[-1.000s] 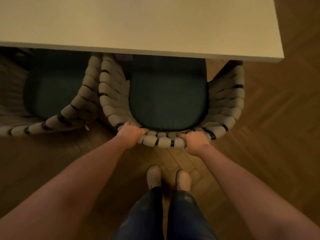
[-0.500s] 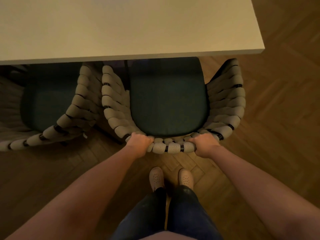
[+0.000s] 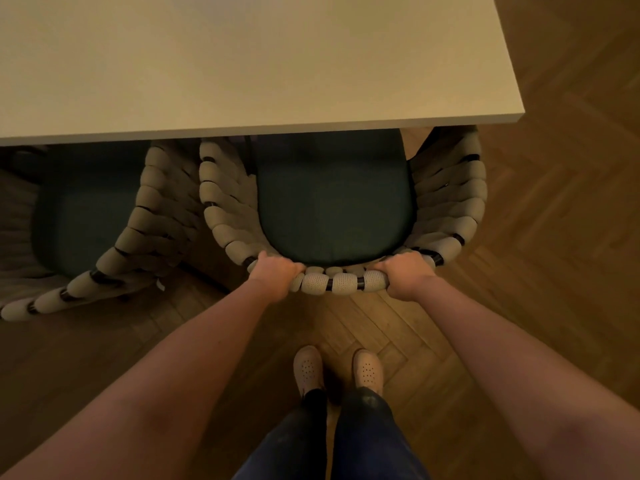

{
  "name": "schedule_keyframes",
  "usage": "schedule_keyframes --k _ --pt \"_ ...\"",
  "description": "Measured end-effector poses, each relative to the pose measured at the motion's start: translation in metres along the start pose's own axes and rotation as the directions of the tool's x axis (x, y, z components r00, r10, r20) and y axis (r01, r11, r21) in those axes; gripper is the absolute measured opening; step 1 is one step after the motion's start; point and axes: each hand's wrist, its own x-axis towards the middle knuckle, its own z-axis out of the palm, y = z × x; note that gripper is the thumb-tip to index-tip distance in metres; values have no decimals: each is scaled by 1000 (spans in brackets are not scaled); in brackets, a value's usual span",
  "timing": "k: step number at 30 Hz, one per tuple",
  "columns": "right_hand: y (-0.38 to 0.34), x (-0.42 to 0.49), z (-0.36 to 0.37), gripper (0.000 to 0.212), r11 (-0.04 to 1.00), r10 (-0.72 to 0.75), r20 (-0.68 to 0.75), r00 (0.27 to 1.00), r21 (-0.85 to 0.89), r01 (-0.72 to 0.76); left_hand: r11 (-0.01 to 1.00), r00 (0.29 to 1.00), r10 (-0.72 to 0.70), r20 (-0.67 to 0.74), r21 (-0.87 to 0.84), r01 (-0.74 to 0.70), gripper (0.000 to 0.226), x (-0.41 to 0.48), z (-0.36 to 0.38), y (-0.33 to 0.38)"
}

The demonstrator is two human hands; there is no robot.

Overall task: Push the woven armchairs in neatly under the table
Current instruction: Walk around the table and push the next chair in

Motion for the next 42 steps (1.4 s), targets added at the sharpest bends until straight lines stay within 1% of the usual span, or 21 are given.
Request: schedule_keyframes --k 4,11,16,21,25,29,38,42 --pt "1 3 3 50 1000 -18 -1 1000 19 18 1000 1000 23 -7 -19 -23 53 3 2 -4" --pt "-9 4 9 44 1000 -4 4 1000 -9 4 999 999 31 -30 26 -30 59 -4 7 -8" --pt "-20 3 15 40 1000 3 -8 1000 -30 -3 996 998 -28 -53 80 32 61 -14 16 -5" --pt "-24 0 15 39 999 32 -20 999 -27 -33 990 992 -109 -70 87 115 64 -21 13 2" --pt "-27 -4 21 39 999 35 -33 999 -38 -37 979 978 -191 -85 50 196 59 -26 15 9" --pt "-24 -2 21 39 999 12 -30 999 -34 -13 978 977 -197 -82 51 201 62 -23 13 7" --pt "-19 4 17 39 999 -25 -12 1000 35 25 982 982 -182 -39 52 184 66 -16 10 2" --pt "-22 4 13 35 999 -33 23 999 7 33 978 977 -200 -76 42 203 71 -20 13 2"
